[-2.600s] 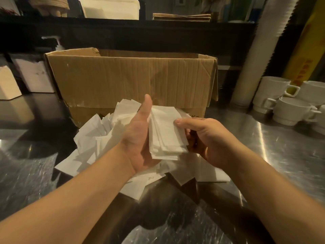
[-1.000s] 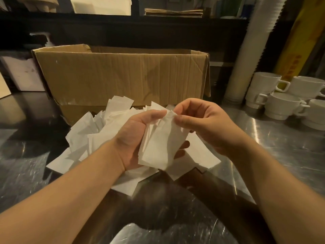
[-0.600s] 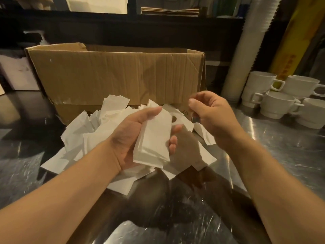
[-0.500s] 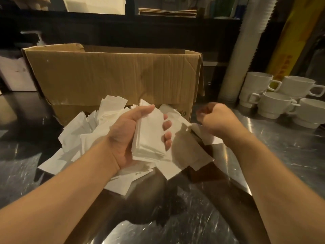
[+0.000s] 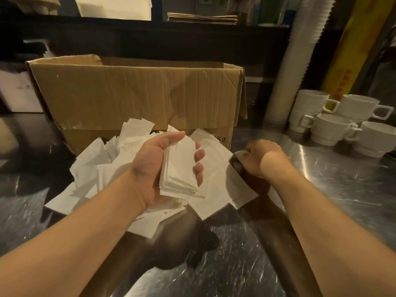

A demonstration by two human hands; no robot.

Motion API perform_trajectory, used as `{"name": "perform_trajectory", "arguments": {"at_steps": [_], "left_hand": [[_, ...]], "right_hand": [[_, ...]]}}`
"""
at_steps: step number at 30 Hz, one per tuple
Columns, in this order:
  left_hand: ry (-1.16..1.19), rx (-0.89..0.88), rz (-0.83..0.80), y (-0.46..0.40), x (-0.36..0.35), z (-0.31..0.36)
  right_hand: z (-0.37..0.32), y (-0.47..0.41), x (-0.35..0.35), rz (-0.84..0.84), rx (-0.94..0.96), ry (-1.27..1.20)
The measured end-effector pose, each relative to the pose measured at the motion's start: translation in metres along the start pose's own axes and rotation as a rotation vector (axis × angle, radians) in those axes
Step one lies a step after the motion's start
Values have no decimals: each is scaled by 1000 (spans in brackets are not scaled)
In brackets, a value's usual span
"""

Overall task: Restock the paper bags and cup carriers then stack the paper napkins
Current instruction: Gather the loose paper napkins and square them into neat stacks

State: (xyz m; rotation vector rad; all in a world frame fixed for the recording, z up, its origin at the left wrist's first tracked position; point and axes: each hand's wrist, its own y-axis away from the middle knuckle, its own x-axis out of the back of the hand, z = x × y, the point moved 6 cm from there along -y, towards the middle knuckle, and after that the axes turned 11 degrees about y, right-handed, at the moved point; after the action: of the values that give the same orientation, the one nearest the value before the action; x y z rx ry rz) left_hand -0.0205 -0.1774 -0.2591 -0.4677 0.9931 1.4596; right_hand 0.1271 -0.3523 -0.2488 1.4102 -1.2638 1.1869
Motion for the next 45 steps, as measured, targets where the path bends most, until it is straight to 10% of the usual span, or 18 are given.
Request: {"name": "perform_trajectory", "arguments": {"at_steps": [6, 10, 24, 39, 45], "left_hand": [[32, -19, -27, -1, 0, 3], [38, -33, -74, -3, -1, 4], [50, -18, -40, -3, 0, 3], [43, -38, -72, -1, -3, 5], [16, -56, -81, -3, -4, 5]], "right_hand": [[6, 16, 32, 89, 35, -347], [-3, 33, 32, -244, 137, -816], [-12, 31, 20, -181, 245, -312], [-9, 27, 37, 119, 264, -590], [-3, 31, 39, -154, 155, -1050]]}}
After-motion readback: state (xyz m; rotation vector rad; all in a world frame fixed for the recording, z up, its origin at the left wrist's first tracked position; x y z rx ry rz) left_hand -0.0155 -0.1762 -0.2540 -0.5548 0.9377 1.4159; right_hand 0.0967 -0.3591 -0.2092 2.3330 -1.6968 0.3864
